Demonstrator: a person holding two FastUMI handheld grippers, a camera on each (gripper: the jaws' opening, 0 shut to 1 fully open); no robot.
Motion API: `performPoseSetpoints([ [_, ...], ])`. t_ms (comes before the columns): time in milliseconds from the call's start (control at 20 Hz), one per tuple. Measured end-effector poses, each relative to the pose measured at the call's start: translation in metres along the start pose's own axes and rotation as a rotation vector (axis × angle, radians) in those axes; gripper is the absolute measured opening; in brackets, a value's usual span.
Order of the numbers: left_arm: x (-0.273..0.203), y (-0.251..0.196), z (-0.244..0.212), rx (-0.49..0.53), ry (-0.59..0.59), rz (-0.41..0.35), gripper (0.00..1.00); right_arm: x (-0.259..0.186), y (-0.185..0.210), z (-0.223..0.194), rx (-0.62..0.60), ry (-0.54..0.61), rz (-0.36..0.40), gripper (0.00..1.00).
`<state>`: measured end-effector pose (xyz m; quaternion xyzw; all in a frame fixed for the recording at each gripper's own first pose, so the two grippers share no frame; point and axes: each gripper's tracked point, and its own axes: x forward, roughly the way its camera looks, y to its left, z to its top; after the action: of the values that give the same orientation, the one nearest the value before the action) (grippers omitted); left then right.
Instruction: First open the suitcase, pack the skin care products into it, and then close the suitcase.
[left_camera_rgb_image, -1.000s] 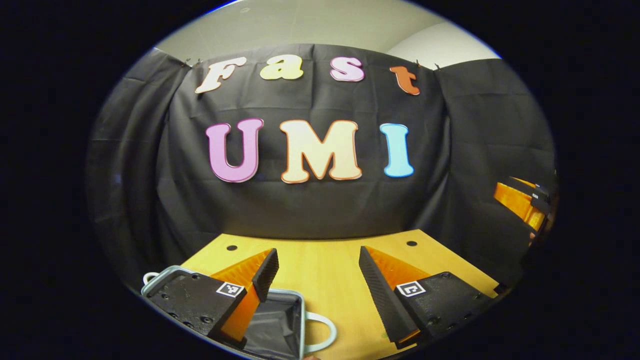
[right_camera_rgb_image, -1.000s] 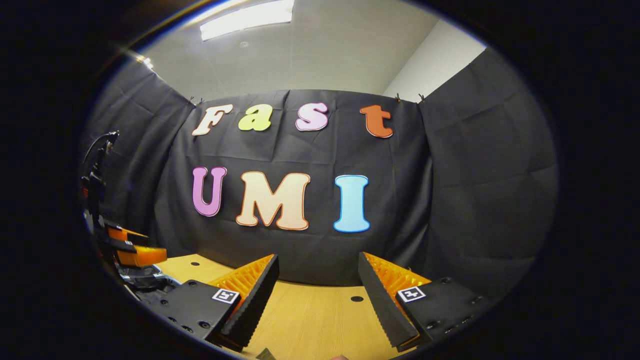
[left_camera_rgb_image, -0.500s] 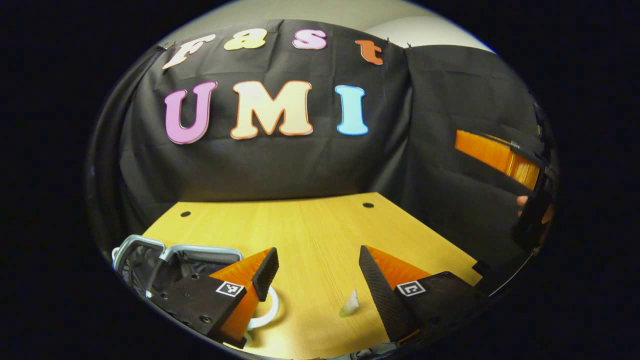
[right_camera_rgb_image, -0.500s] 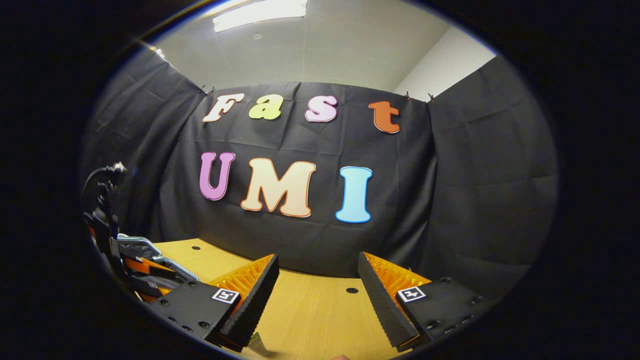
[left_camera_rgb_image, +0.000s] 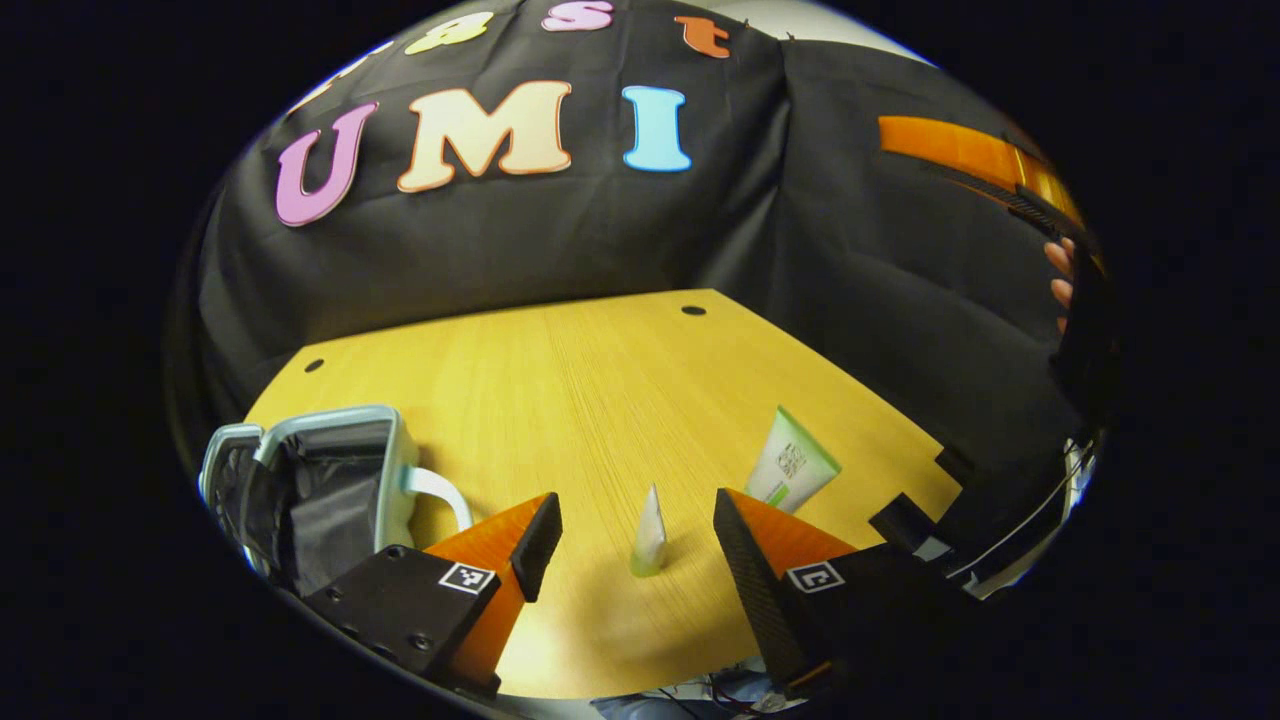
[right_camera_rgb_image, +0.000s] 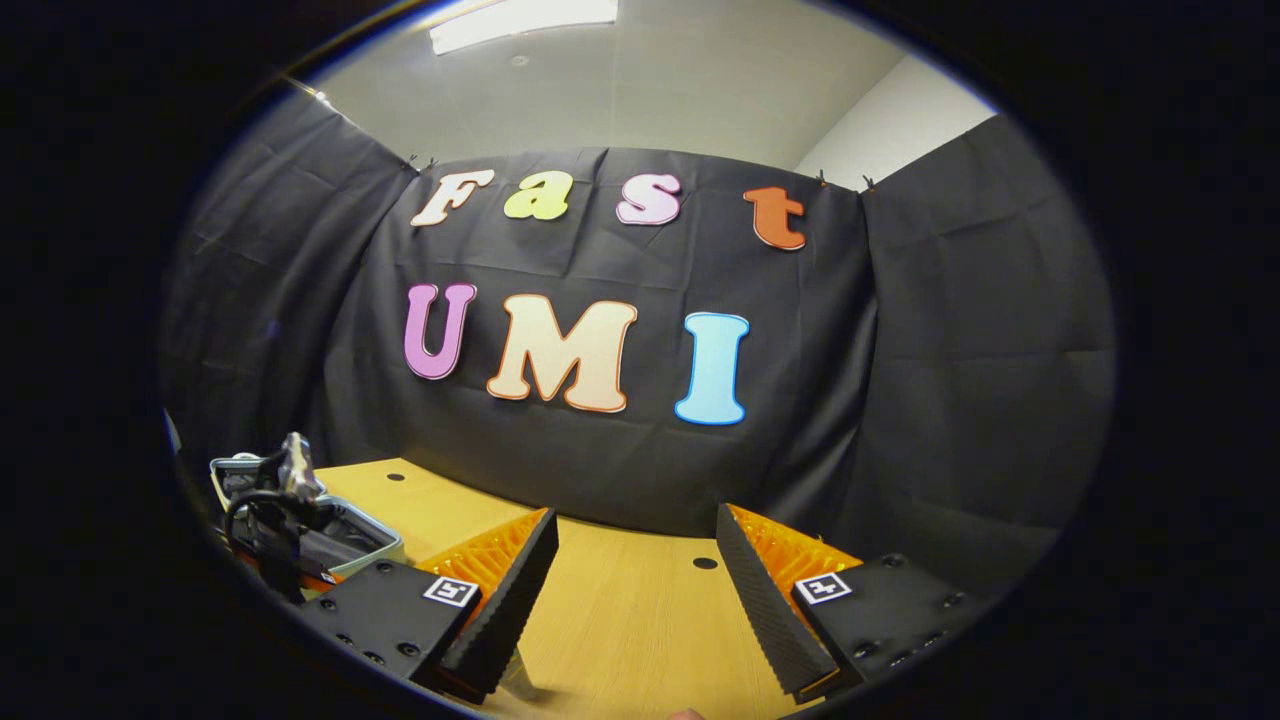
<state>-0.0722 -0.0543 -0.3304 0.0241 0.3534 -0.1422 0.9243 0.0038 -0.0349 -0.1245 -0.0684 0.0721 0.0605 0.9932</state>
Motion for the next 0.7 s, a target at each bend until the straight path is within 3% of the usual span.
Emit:
performPoseSetpoints([
  [300, 0.023, -0.012, -0.024, -0.084, 0.064, -0.056, 0.74, -0.007, 0.011, -0.023, -0.013, 0.052, 0.031, 0.99],
  [400, 0.029, -0.014, -0.032, -0.083, 0.090, -0.067, 0.63, -0.010, 0.018, -0.031, -0.022, 0.071, 0.056, 0.98],
  [600, 0.036, -0.007, -0.050, -0.074, 0.139, -0.035, 0.28, -0.019, 0.041, -0.050, -0.031, 0.100, 0.127, 1.00],
  [700, 0.038, -0.007, -0.051, -0.088, 0.137, -0.040, 0.22, -0.024, 0.050, -0.059, -0.036, 0.110, 0.162, 0.99],
])
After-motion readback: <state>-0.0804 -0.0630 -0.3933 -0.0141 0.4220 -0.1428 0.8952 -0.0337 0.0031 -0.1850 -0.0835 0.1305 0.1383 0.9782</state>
